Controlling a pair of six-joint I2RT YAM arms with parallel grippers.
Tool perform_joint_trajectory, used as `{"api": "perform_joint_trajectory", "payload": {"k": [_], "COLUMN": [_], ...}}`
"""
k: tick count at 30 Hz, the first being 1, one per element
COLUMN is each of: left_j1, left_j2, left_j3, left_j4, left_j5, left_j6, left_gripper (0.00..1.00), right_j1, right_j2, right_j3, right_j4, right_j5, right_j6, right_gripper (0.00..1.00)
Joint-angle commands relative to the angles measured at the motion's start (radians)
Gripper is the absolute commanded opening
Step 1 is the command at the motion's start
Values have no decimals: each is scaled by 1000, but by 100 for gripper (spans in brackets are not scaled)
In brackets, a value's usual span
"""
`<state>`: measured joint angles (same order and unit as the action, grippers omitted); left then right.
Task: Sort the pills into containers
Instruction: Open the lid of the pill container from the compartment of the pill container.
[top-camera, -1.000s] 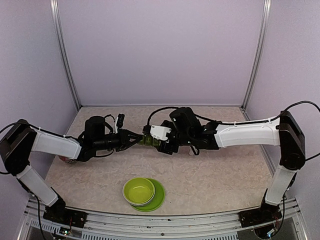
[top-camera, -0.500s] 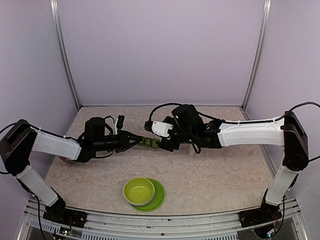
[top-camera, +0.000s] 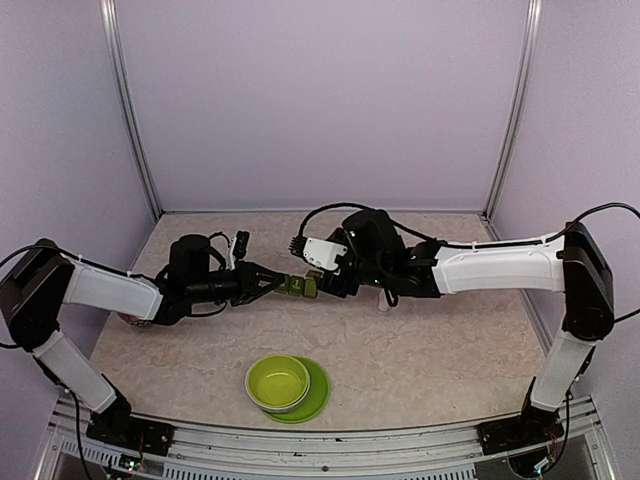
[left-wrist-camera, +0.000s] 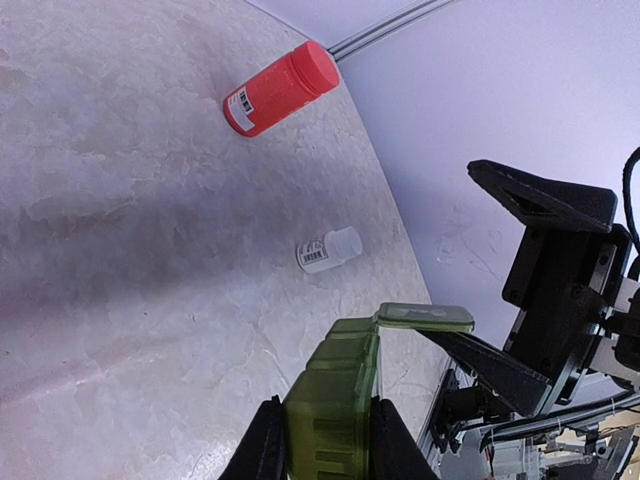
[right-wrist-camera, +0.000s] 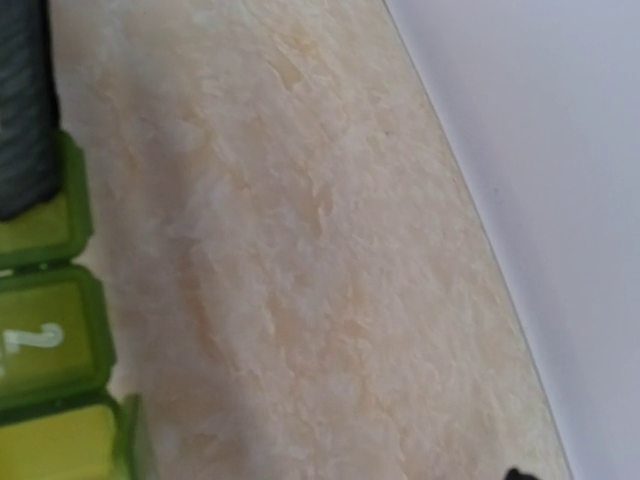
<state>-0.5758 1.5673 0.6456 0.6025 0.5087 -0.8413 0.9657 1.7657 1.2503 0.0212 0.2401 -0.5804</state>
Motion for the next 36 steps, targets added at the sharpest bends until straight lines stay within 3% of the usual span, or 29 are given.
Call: {"api": "perform_joint_trajectory", "payload": {"k": [1, 17, 36], "left_j1": [-11, -21, -22], "left_j2": [3, 11, -8], "left_j3": [6, 11, 4], "left_j4": [13, 14, 21], "left_j5": [16, 17, 38], "left_j6": [10, 15, 40], "left_gripper": [18, 18, 18], "right_j1": [-10, -29, -45], "right_j2": [19, 53, 99], "right_j3": [43, 64, 62], "right_j4": [39, 52, -7], "right_j5": [39, 73, 7], "right_j6": [19, 43, 53], "right_gripper": [79, 79, 80]}}
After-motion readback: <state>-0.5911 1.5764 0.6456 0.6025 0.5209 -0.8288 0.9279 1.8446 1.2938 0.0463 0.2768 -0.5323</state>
